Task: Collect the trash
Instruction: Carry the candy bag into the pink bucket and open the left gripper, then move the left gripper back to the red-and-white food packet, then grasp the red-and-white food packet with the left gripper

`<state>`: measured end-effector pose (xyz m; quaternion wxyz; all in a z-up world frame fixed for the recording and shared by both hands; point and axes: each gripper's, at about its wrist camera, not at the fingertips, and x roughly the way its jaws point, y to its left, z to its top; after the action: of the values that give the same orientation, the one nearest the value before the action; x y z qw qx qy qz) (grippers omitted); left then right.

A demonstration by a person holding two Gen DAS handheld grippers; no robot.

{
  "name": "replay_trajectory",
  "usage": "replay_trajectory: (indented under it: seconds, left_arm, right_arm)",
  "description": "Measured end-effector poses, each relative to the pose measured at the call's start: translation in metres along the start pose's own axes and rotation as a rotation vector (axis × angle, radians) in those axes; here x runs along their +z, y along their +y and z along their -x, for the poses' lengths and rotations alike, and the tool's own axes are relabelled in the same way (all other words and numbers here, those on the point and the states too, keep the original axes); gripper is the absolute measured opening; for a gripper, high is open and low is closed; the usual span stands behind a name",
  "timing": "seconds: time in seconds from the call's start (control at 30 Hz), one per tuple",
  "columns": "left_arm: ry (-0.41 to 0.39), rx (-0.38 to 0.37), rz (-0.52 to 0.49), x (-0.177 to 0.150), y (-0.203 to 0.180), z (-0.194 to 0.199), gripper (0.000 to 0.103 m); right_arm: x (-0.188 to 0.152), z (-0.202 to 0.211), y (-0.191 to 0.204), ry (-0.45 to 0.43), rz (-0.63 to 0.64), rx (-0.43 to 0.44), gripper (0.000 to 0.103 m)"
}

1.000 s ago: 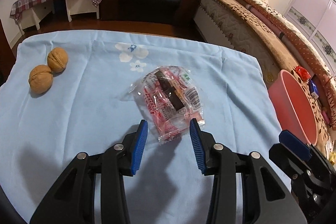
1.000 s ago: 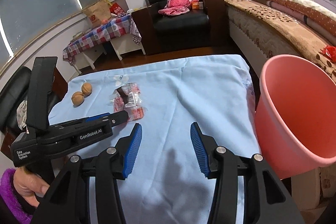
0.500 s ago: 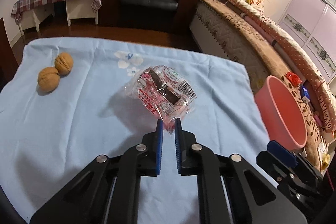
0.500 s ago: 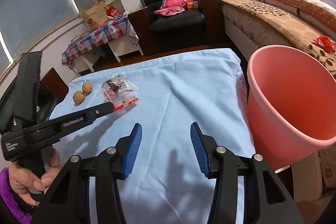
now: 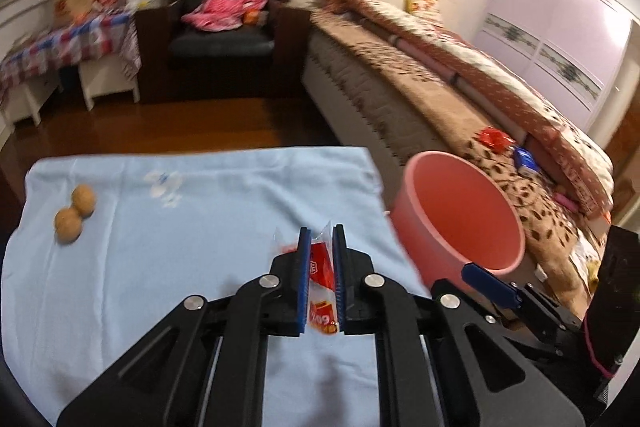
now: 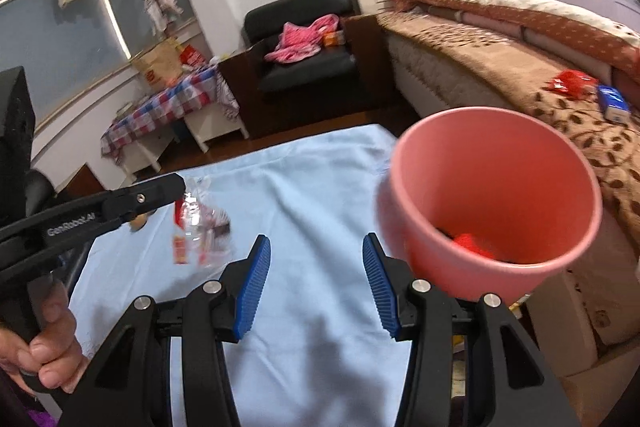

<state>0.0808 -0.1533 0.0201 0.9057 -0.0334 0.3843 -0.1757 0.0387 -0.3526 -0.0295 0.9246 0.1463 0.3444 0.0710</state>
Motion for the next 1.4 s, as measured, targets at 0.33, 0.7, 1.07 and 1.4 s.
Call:
replay_trajectory:
  seconds: [0.33, 0.7, 1.07, 1.4]
  left_arm:
    - [-0.009, -0.085, -0.141, 0.012, -0.085, -0.016, 0.01]
    - [-0.006, -0.05, -0.124, 0.009, -0.059, -0.016, 0.011]
    - [0.13, -0.017, 0.02, -0.021, 0.01, -0.035, 0.046]
    - [0.211, -0.014, 0.034, -0.057, 0.012, -0.059, 0.045]
  right_arm:
    - [0.007, 0.033, -0.07, -0.064, -0.123, -0.083, 0.048]
    - [-0.006, 0.036, -0.104, -0.051, -0.183, -0.056, 0.048]
    - [-0.012, 0.026, -0.098, -0.022, -0.187, -0.03, 0.048]
    - [-0.012, 0.027, -0.086, -0.02, -0.166, -0.034, 0.048]
